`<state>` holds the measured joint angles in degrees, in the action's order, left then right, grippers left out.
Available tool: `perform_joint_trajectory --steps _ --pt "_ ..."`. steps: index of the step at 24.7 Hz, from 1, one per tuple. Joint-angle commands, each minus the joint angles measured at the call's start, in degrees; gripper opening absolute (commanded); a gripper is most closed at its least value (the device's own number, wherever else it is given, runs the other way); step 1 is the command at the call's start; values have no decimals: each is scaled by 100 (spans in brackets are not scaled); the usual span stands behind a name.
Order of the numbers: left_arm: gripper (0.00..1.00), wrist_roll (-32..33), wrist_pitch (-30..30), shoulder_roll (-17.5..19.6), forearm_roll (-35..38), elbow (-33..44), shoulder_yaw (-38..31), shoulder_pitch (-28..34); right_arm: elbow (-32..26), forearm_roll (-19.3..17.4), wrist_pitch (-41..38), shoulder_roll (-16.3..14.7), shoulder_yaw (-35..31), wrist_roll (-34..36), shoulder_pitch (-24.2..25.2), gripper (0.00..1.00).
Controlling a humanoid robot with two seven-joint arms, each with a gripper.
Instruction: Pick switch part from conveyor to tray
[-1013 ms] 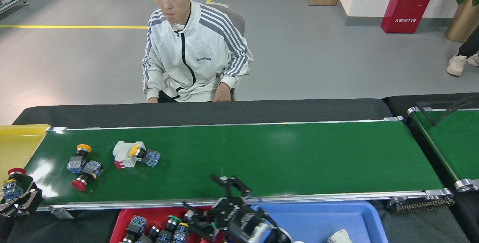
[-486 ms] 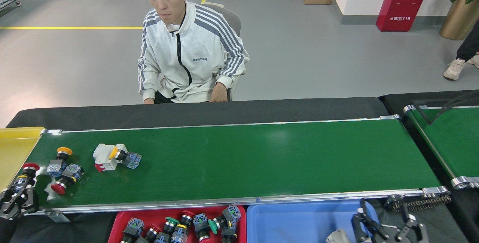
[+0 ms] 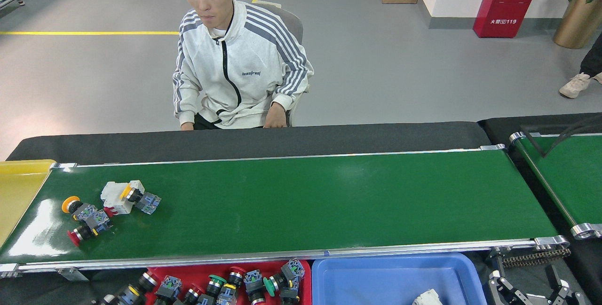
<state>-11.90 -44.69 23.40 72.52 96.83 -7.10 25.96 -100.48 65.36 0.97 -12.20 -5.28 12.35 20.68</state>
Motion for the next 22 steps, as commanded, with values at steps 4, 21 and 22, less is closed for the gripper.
perform_joint_trajectory --steps 4,21,22 --pt "100 161 -31 -134 -19 240 -125 -47 -95 -6 -519 42 -17 -242 -108 98" --pt "100 196 1921 -125 -98 -1052 -1443 -513 -60 29 -739 112 9 -593 -319 98" --pt "100 196 1921 -125 -98 -1043 -1452 -513 -60 20 -739 121 9 -637 -319 98"
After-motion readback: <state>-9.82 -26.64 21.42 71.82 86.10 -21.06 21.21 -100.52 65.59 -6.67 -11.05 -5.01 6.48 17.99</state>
